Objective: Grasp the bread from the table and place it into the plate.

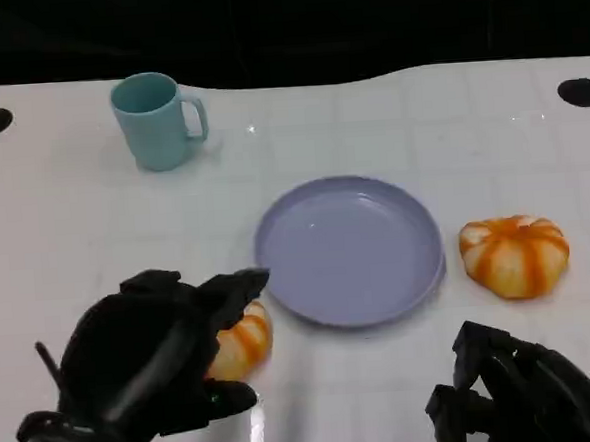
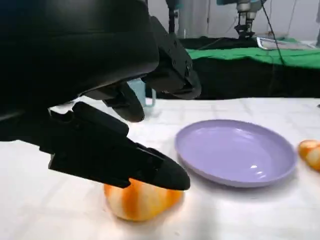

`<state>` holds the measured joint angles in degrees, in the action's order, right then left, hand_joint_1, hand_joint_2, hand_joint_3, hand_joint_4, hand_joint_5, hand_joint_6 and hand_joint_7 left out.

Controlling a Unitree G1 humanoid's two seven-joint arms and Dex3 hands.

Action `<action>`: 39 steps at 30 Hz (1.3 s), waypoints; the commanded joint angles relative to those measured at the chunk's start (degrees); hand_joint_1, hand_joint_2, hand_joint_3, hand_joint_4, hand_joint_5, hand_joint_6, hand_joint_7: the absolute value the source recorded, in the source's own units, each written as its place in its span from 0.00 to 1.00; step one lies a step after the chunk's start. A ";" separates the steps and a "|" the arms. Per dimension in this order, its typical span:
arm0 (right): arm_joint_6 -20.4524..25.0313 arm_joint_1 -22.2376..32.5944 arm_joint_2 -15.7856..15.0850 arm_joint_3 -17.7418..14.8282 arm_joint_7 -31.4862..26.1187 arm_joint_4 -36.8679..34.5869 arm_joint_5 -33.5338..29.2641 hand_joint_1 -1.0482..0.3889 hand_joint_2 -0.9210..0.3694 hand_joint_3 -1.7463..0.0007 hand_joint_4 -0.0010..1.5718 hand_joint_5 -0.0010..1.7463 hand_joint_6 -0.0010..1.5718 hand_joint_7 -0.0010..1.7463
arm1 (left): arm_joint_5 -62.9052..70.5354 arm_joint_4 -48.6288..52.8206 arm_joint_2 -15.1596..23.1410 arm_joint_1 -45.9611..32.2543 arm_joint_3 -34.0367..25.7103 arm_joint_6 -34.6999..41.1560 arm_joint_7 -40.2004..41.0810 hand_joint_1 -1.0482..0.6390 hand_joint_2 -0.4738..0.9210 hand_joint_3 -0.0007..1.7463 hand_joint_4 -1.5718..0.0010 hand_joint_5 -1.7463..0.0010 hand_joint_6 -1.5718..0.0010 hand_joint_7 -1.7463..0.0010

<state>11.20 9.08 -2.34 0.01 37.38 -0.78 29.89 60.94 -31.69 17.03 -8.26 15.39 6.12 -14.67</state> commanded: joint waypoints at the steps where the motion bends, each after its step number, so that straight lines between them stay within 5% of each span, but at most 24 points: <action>1: -0.58 -0.22 -0.37 -0.33 0.09 0.30 -0.07 0.22 0.00 0.86 0.57 0.94 0.50 0.80 | 8.05 1.89 -1.14 1.46 2.01 2.28 0.41 0.20 0.98 0.00 0.71 0.78 0.74 1.00; 21: 0.07 0.67 -0.36 -0.12 -0.71 2.05 0.01 0.22 0.00 0.86 0.57 0.93 0.50 0.80 | 16.54 12.68 -5.77 7.72 6.52 8.11 -4.81 0.18 0.96 0.00 0.70 0.86 0.77 1.00; 39: 0.76 -0.21 -0.51 -0.14 -0.81 1.94 0.36 0.22 0.00 0.88 0.57 0.93 0.50 0.82 | 14.44 18.49 -5.31 10.12 7.40 8.19 0.41 0.19 0.95 0.00 0.69 0.88 0.78 1.00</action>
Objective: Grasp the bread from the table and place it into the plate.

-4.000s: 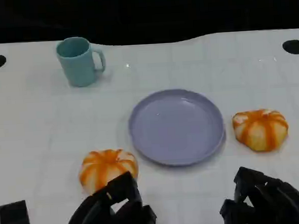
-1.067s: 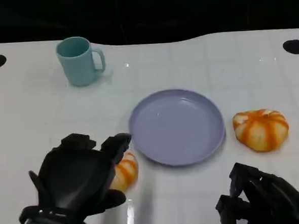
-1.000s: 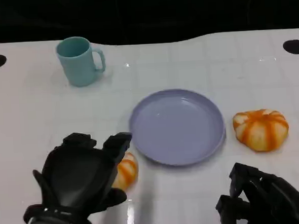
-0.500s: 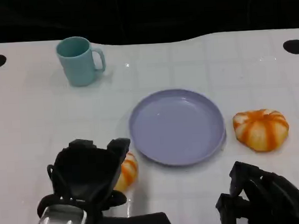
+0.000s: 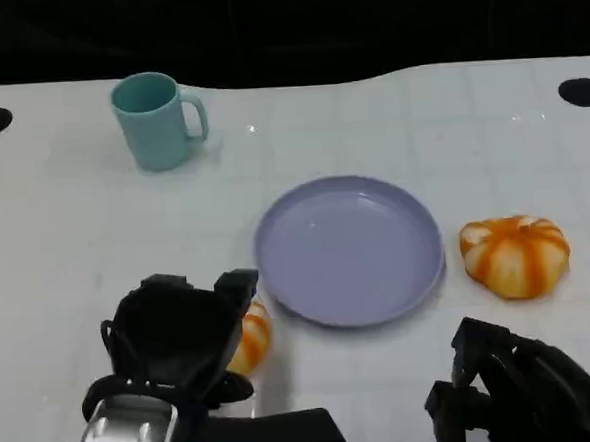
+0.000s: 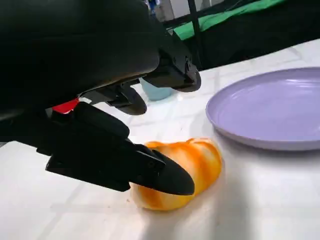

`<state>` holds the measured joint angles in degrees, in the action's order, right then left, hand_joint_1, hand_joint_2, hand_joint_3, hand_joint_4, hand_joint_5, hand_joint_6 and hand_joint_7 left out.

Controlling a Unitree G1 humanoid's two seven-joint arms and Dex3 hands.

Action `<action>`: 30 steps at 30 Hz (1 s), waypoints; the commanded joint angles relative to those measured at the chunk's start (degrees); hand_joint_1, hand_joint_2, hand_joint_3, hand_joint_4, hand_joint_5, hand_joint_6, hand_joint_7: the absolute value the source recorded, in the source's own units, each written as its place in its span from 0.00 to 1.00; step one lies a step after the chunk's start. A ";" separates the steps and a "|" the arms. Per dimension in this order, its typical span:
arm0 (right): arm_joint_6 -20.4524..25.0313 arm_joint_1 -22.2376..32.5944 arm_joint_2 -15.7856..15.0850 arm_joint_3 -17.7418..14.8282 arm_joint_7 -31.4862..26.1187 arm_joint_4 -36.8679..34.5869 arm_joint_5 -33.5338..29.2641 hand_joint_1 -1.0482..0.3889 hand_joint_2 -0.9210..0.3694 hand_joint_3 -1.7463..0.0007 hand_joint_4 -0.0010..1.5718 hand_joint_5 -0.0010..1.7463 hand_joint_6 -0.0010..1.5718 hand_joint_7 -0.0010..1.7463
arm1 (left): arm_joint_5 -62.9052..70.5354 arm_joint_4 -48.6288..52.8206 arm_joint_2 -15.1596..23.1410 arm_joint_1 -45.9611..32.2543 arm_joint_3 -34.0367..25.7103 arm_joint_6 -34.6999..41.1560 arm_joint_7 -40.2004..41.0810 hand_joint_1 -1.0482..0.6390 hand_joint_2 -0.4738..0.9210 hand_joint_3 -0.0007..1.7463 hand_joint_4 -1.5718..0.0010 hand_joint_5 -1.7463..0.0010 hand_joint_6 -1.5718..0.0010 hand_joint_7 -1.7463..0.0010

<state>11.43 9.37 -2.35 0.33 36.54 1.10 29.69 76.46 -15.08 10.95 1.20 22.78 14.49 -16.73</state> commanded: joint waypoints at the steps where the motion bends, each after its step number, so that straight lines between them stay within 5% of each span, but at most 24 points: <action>1: 0.46 -0.51 -0.46 -0.50 0.14 -0.01 0.61 0.22 0.00 0.88 0.57 0.93 0.50 0.81 | -1.41 2.52 0.72 0.74 0.05 -0.22 3.07 0.19 0.95 0.00 0.70 0.89 0.79 1.00; 20: 0.99 -0.03 -0.49 -0.47 0.05 0.77 0.80 0.22 0.00 0.88 0.58 0.92 0.50 0.80 | -5.17 13.45 1.99 4.06 2.29 0.01 8.67 0.20 0.96 0.00 0.72 0.91 0.81 1.00; 30: 0.13 0.17 -0.31 -0.31 0.26 0.71 0.45 0.22 0.00 0.86 0.57 0.92 0.50 0.80 | -9.71 28.18 1.37 9.33 3.70 -1.65 18.24 0.24 0.95 0.00 0.70 0.92 0.80 0.99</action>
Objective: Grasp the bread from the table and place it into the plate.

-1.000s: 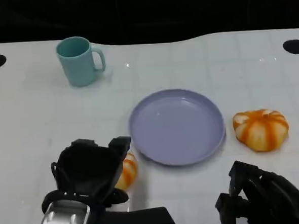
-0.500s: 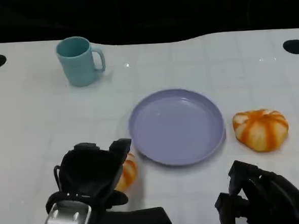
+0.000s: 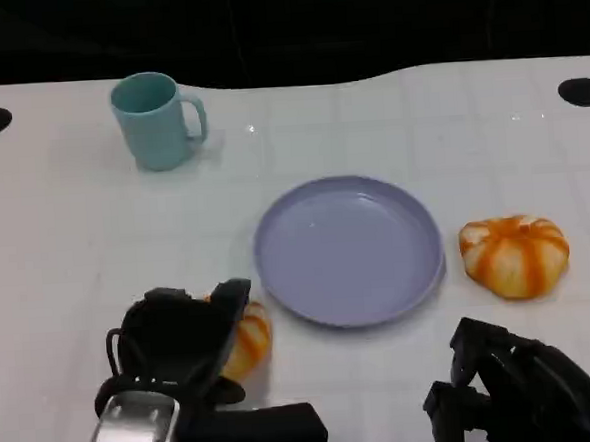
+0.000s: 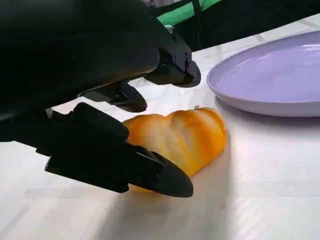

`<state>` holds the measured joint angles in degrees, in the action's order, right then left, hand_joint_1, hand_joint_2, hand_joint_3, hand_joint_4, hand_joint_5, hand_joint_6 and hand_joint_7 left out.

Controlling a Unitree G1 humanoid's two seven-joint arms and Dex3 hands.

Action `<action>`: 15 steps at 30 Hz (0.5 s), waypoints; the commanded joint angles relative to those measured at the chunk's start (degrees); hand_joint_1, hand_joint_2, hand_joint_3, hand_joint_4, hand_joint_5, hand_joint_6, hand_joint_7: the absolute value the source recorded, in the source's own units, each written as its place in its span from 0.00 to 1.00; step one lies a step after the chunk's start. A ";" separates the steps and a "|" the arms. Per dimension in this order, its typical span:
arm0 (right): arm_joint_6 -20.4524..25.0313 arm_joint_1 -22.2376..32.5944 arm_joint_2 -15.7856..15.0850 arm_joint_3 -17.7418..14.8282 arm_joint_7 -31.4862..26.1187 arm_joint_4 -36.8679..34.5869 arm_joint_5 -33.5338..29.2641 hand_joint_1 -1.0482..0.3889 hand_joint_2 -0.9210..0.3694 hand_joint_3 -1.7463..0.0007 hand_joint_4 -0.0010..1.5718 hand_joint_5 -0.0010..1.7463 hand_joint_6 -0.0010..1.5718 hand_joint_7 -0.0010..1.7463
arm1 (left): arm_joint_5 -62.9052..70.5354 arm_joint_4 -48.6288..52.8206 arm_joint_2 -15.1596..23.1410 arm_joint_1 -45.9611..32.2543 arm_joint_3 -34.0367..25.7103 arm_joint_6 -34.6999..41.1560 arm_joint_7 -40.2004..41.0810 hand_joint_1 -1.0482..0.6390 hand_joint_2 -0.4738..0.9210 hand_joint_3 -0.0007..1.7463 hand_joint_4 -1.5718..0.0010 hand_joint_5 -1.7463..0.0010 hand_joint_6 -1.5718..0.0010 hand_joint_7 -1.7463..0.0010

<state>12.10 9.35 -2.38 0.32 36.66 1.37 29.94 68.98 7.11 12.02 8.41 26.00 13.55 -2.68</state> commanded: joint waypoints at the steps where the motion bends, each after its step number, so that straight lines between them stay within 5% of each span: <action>1: -0.49 0.25 -0.31 -0.30 0.12 0.53 0.22 0.22 0.00 0.87 0.57 0.92 0.50 0.80 | -2.86 7.46 0.27 2.59 0.67 -1.05 5.39 0.25 0.95 0.00 0.70 0.92 0.79 0.99; 15: -0.27 0.43 -0.55 -0.25 -0.19 0.95 0.00 0.22 0.00 0.87 0.57 0.92 0.51 0.81 | -8.16 21.94 0.82 8.22 4.74 -4.64 14.98 0.43 0.94 0.00 0.52 0.87 0.65 0.97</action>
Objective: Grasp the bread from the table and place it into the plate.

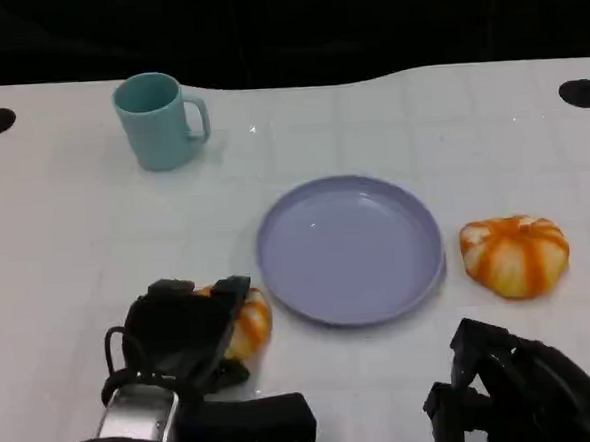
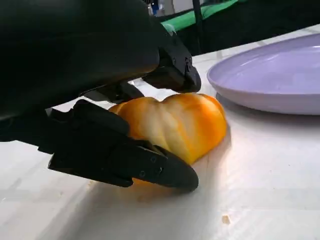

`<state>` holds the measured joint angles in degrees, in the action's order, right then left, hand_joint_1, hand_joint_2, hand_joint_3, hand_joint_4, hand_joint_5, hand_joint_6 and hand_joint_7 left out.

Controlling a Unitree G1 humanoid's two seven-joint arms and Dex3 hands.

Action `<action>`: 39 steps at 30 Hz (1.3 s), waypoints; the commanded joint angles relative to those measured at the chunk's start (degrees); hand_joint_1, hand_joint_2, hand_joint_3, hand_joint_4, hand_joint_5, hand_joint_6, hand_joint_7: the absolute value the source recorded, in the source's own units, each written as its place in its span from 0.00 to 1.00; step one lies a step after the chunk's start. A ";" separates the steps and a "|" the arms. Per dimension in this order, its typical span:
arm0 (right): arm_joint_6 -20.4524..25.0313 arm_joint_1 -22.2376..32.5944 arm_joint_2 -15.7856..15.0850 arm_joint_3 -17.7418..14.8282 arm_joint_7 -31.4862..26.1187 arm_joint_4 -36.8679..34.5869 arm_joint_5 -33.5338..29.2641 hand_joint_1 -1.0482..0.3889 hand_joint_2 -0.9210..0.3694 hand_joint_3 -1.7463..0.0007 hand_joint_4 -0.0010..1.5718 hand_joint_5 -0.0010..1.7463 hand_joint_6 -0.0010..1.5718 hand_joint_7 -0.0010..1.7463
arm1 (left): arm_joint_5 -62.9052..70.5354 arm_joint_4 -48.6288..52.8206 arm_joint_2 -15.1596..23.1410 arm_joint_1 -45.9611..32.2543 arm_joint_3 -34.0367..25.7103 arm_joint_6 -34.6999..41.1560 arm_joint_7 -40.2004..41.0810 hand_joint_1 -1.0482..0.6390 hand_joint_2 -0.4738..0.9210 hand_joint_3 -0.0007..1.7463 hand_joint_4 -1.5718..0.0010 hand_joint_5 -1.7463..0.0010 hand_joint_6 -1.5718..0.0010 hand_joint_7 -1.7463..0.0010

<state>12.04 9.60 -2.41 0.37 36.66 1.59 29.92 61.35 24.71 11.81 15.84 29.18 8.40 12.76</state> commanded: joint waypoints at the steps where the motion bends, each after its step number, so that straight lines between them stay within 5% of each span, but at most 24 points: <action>1: -0.35 0.23 -0.52 -0.26 -0.23 0.76 -0.10 0.22 0.00 0.87 0.57 0.92 0.51 0.81 | -0.52 5.09 1.06 1.20 2.08 0.86 -1.02 0.42 0.93 0.00 0.52 0.87 0.65 0.98; 4: -0.40 0.33 -0.53 -0.24 -0.27 0.87 -0.16 0.22 0.00 0.87 0.57 0.92 0.51 0.81 | -0.61 6.79 1.18 1.93 3.23 1.24 -0.79 0.41 0.92 0.00 0.52 0.87 0.65 0.98; 7: -0.56 0.30 -0.53 -0.29 -0.08 0.73 -0.10 0.22 0.00 0.87 0.57 0.92 0.50 0.81 | -0.78 9.28 1.13 2.49 4.04 0.55 2.99 0.42 0.92 0.00 0.49 0.76 0.58 0.99; 9: -0.43 0.28 -0.51 -0.34 0.00 0.72 0.08 0.22 0.00 0.86 0.57 0.92 0.50 0.81 | -0.92 11.90 1.15 3.04 4.49 -0.85 7.65 0.47 0.95 0.00 0.53 0.41 0.46 0.98; 14: -0.25 0.41 -0.58 -0.40 -0.16 0.90 0.11 0.22 0.00 0.86 0.58 0.92 0.51 0.81 | -0.78 22.28 1.33 6.08 6.81 -5.16 18.88 0.43 1.00 0.02 0.50 0.03 0.23 0.95; 17: -0.13 0.42 -0.72 -0.47 -0.12 1.00 0.16 0.22 0.00 0.86 0.58 0.92 0.51 0.81 | -1.28 27.34 0.92 7.65 7.82 -6.30 23.26 0.45 1.00 0.09 0.51 0.00 0.19 0.92; 18: -0.16 0.41 -0.78 -0.47 -0.06 0.98 0.13 0.22 0.00 0.86 0.58 0.92 0.51 0.81 | -1.63 28.74 0.83 8.05 7.98 -7.01 24.86 0.46 1.00 0.12 0.51 0.00 0.25 0.78; 19: -0.21 0.42 -0.83 -0.47 -0.04 1.00 0.07 0.22 0.00 0.86 0.58 0.92 0.51 0.81 | -1.81 30.05 0.73 8.44 8.21 -7.38 26.39 0.47 1.00 0.13 0.51 0.00 0.39 0.52; 22: -0.12 0.51 -0.88 -0.51 -0.13 1.13 0.09 0.22 0.00 0.87 0.58 0.92 0.51 0.81 | -2.66 32.41 0.46 9.33 8.72 -7.80 28.73 0.47 1.00 0.16 0.50 0.00 0.50 0.31; 39: 0.41 0.99 -0.81 -0.64 -0.20 1.85 0.43 0.22 0.00 0.87 0.57 0.92 0.50 0.80 | -8.80 17.61 4.49 4.27 4.94 -6.14 23.43 0.47 1.00 0.12 0.51 0.00 0.50 0.30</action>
<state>12.43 10.36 -2.59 0.26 36.59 2.93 29.98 53.87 44.18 13.67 23.39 35.43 0.98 38.97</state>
